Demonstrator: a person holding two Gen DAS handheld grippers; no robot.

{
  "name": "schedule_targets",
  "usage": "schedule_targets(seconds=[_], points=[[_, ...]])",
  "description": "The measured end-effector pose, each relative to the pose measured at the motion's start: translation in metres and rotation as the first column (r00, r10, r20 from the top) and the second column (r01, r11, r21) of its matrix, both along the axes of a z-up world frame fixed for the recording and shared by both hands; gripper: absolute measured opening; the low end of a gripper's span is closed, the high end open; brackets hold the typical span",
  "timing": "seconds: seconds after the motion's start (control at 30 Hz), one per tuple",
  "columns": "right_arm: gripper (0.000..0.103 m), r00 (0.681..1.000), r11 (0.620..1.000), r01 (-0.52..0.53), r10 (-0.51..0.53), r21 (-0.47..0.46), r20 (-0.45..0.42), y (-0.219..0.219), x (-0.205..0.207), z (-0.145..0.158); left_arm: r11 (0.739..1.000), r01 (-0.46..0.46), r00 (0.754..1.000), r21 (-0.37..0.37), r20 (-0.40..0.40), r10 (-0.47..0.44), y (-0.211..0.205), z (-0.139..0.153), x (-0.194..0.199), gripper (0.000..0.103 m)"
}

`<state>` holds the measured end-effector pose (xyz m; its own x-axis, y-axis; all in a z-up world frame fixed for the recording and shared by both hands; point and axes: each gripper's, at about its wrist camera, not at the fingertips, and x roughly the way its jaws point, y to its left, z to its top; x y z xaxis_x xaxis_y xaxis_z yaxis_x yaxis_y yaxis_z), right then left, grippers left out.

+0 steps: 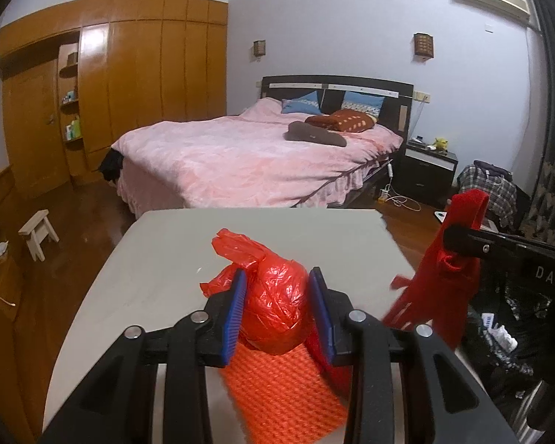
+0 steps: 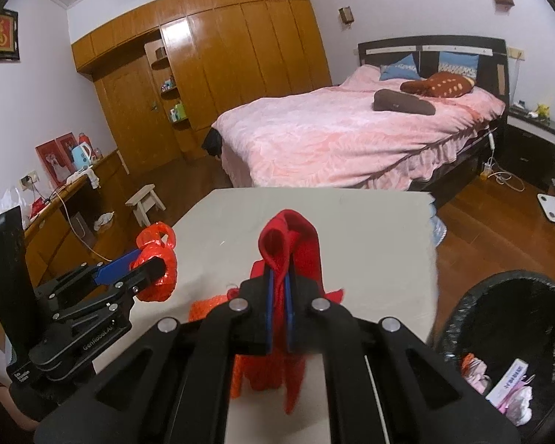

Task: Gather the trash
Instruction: 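Carry the red bag and red cloth over the bin and open both tools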

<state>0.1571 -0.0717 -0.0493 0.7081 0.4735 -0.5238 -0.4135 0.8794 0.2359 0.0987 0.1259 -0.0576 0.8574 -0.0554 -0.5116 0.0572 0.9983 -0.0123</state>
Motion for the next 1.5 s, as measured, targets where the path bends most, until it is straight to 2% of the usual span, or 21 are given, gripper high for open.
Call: schedule_targets(seconds=[0.5,0.8,1.1,1.5], points=[[0.004,0.992,0.992,0.122,-0.121,-0.022,0.045,-0.06,-0.014,0.024,0.994,0.108,0.993,-0.009,0.047,-0.107,-0.053,0.026,0.005,0.035],[0.004,0.973,0.976,0.215,-0.211,-0.041,0.095,-0.114,-0.029,0.042,0.979,0.2,0.978,-0.028,0.063,-0.198,-0.107,0.031,0.016,0.035],[0.004,0.942,0.943,0.325,-0.317,-0.067,0.109,-0.174,-0.042,0.044,0.949,0.314,0.947,-0.036,0.076,-0.311,-0.171,0.03,0.024,0.035],[0.004,0.902,0.899,0.431,-0.427,-0.082,0.056,-0.241,-0.051,0.015,0.886,0.46,0.887,-0.05,0.057,-0.458,-0.253,0.005,0.029,0.035]])
